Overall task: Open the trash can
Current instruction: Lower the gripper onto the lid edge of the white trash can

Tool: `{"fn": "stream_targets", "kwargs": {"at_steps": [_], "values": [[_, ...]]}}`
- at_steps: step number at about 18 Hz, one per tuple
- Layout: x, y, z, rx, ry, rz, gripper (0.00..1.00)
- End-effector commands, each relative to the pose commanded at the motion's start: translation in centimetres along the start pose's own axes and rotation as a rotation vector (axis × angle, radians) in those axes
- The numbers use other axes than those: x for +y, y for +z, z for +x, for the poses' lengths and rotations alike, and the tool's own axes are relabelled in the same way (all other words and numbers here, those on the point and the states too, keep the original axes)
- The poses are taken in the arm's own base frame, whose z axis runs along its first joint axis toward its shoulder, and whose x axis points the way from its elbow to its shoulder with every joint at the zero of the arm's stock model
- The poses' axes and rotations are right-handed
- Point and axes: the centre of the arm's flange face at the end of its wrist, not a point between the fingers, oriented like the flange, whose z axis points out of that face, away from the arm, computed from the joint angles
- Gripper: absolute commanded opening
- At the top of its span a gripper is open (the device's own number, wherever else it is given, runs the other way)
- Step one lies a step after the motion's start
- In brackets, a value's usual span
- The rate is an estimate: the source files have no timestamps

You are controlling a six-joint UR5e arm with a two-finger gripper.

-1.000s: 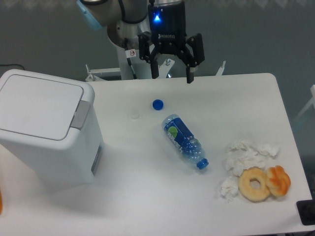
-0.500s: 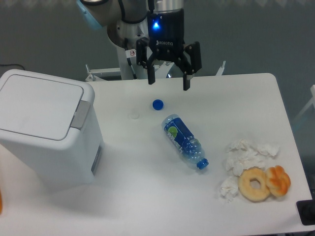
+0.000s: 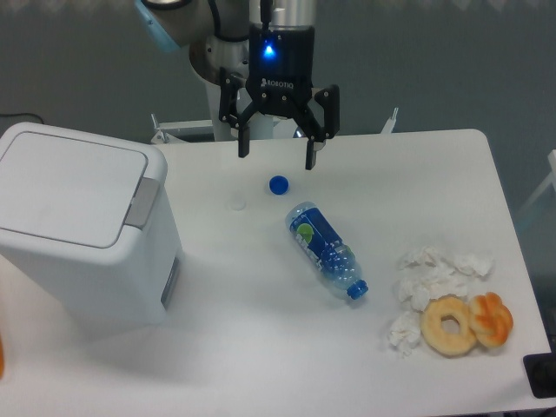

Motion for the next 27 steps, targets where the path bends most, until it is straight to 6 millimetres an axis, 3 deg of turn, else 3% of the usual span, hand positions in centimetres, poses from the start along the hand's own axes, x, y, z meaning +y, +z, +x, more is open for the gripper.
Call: {"fn": "stream_targets", "kwargs": {"at_steps": [8,13,21,27], "values": [[-0.9,1.9,0.7,0.075,-0.198,0.01,1.0],[-1.2,3.8,1.8,0.124,-0.264,0.001,1.0],[-1.6,5.0,3.8,0.158,-0.341,-0.024,1.0],[-1.3,6.1,4.1,0.204,-0.38,-0.033,1.0]]}}
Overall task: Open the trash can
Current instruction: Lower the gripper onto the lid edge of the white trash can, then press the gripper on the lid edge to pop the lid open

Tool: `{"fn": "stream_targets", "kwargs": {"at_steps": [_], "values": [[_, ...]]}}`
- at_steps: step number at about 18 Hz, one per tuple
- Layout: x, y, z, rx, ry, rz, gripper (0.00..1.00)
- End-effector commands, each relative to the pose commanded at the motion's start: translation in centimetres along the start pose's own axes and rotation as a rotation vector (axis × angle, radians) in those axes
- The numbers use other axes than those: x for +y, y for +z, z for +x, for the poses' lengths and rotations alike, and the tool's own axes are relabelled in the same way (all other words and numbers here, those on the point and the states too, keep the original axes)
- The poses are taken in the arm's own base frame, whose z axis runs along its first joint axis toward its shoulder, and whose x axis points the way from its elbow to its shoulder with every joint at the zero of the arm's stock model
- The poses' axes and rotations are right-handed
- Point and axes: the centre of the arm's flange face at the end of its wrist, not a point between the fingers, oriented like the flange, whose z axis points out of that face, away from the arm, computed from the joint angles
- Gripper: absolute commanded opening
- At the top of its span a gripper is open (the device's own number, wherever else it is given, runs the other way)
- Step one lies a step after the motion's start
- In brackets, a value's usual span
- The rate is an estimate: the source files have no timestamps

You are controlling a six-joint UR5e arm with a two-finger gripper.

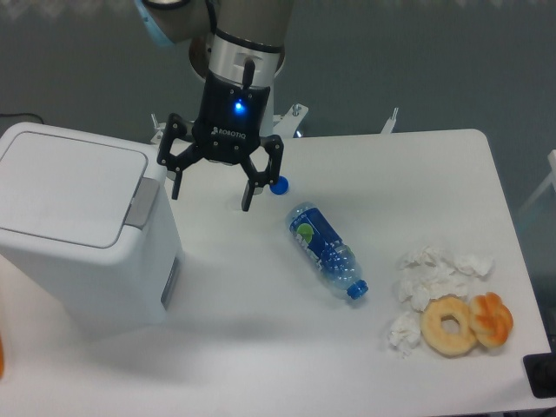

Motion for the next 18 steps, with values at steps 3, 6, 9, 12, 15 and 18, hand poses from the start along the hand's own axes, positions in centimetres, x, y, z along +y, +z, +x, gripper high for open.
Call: {"fn": "stream_targets", "kwargs": {"at_steps": [3,6,9,12,15,18], "values": [[0.1,0.7,0.8,0.01,0.008,-0.012,1.0],[0.2,1.2,0.6,0.013,0.005,-0.02,1.0],[0.4,1.8,0.5,0.016,0.007,-0.03,1.0],[0.5,2.4,1.0,0.024,0.021,-0.041,1.0],[0.5,2.7,1.0,0.025,0.02,-0.044,1.0],[0.6,2.9,1.0,0.026,0.022,-0.048,1.0]]}}
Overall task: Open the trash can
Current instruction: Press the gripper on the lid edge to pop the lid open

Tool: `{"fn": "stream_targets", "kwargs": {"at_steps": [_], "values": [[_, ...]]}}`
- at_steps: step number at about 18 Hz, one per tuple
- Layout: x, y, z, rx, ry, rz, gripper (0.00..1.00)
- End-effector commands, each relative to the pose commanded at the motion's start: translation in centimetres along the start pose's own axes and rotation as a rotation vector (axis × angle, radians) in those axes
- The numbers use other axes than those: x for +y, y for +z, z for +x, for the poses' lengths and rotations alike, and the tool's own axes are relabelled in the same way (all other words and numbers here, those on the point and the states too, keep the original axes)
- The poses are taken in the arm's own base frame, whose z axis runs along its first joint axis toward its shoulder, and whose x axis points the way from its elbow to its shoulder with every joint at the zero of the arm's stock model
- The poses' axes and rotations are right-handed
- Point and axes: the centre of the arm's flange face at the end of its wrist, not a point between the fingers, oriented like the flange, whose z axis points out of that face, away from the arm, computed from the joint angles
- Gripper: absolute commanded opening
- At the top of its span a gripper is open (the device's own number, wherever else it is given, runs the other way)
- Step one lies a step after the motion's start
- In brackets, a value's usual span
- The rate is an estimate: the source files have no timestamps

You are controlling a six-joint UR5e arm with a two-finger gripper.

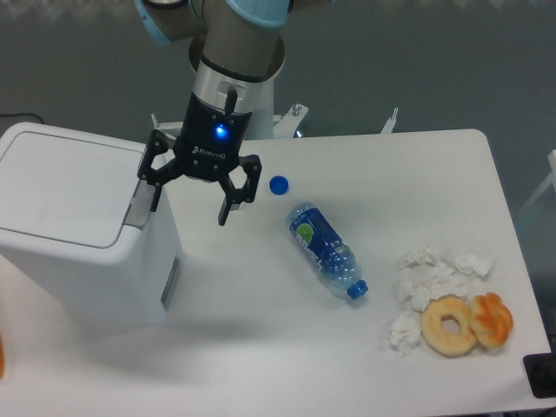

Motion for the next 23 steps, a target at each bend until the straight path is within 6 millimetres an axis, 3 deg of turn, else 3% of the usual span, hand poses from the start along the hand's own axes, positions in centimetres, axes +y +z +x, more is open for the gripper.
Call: {"fn": "stream_targets", "kwargs": {"at_steps": [23], "values": [[0.19,0.79,0.43,0.007,0.001,-0.014,1.0]]}}
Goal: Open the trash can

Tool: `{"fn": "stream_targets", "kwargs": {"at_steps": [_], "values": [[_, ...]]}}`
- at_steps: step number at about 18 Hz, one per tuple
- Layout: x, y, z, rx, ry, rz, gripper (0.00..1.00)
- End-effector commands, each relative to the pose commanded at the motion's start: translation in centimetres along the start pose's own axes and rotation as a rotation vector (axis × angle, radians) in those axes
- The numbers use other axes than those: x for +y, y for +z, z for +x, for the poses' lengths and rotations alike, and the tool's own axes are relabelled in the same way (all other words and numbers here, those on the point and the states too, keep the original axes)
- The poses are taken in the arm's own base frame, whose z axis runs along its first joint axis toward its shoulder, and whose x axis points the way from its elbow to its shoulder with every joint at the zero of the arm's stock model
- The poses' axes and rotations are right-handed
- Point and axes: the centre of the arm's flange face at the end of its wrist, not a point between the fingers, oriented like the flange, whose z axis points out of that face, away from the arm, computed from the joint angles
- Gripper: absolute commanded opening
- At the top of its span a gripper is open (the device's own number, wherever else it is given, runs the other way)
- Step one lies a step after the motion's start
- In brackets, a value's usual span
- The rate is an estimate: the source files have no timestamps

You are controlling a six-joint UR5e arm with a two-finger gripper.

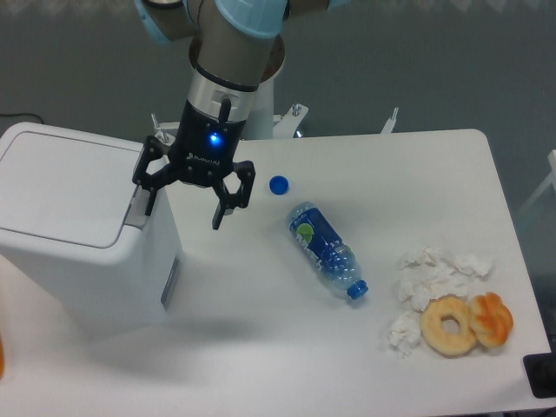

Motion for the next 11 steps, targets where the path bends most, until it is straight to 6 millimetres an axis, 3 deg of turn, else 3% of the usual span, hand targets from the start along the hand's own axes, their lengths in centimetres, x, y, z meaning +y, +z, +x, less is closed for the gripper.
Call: {"fn": "stream_targets", "kwargs": {"at_steps": [11], "values": [[-0.07,0.26,-0.16,0.001,0.002,-0.003,1.0]]}}
